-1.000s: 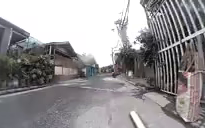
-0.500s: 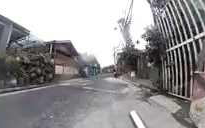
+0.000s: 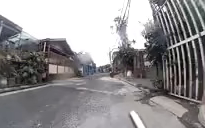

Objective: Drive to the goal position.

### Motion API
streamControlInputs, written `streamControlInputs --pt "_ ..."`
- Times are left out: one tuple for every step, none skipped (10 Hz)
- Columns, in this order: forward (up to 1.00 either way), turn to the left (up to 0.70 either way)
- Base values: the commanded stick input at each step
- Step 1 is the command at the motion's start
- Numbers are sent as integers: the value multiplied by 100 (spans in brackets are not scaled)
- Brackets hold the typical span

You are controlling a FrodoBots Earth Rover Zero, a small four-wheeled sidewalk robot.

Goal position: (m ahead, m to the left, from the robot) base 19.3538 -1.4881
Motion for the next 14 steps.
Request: streamControlInputs --pt "50 0" --pt "50 0" --pt "50 0" --pt "50 0" --pt "50 0" --pt "50 0" --pt "50 0" --pt "50 0" --pt "50 0" --pt "50 0" --pt "50 0" --pt "50 0" --pt "50 0" --pt "50 0"
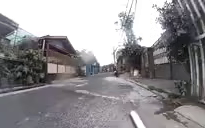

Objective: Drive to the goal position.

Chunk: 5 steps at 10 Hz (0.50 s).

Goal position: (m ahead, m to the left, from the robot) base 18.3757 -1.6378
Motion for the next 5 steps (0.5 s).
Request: streamControlInputs --pt "50 0" --pt "50 0" --pt "50 0" --pt "50 0" --pt "50 0"
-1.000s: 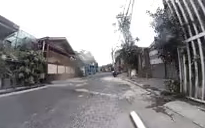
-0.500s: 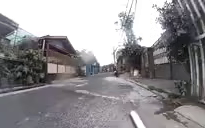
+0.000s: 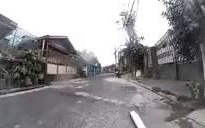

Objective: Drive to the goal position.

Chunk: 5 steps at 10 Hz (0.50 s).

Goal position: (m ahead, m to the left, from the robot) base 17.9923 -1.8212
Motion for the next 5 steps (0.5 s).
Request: streamControlInputs --pt "50 -15" --pt "50 -39" --pt "50 -50" --pt "50 -50" --pt "50 -50"
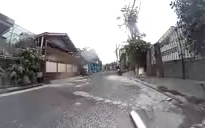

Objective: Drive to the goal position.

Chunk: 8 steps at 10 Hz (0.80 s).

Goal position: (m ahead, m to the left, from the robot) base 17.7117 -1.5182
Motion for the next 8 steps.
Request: streamControlInputs --pt "50 -50" --pt "50 -50" --pt "50 -50" --pt "50 -48" --pt "50 -34" --pt "50 -19" --pt "50 -8" --pt "50 0"
